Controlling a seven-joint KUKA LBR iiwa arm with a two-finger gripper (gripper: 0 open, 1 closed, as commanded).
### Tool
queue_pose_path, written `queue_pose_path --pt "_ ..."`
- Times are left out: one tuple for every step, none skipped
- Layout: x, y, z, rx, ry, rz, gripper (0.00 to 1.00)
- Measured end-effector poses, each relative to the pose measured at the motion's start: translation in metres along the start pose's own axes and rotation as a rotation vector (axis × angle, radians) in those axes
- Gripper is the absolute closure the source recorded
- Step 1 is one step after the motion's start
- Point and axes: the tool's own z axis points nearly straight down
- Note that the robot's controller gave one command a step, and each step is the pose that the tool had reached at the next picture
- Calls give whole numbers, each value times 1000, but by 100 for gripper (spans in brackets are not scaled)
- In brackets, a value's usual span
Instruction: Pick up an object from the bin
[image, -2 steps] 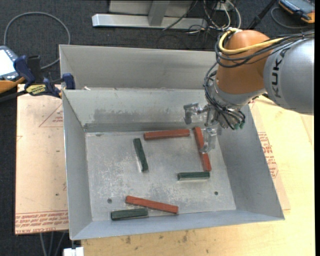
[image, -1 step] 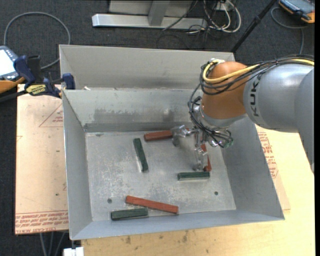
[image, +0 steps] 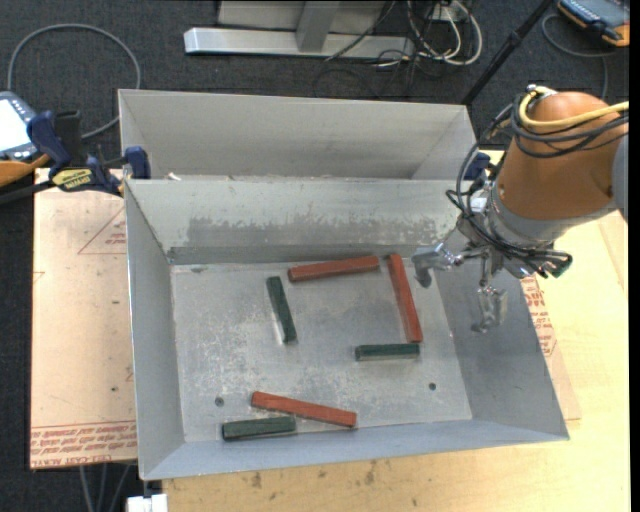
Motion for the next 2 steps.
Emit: queue_pose_path --pt "-35 66 116 -14 4 -215 0" --pt "21 26 117 -7 4 -174 0"
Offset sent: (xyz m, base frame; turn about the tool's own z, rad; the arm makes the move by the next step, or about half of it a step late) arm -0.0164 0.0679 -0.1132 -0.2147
